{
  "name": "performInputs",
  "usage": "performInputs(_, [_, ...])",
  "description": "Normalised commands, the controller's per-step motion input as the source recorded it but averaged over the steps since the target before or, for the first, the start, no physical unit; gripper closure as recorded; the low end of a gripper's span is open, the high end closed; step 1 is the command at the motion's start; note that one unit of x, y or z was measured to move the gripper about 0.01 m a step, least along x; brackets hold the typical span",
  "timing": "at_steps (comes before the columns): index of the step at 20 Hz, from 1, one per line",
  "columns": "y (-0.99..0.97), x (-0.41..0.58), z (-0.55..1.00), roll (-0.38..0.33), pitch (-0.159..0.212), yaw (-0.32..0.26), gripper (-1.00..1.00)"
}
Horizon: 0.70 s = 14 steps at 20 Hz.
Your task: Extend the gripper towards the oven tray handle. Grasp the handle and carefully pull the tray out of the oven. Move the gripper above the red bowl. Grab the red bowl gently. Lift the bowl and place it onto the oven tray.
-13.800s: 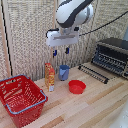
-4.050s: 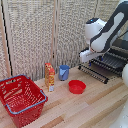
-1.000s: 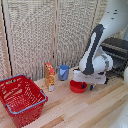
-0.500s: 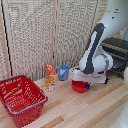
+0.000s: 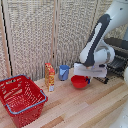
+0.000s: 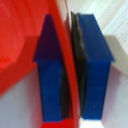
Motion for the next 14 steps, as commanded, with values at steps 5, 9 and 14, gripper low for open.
performInputs(5, [0.0,0.445,0.61,-0.054,-0.047,-0.165,1.0])
performInputs(9, [0.0,0.501,0.59,-0.089,-0.033,-0.155,1.0])
performInputs(14, [-0.16,0.505,0.79,-0.025,0.017,-0.162,1.0])
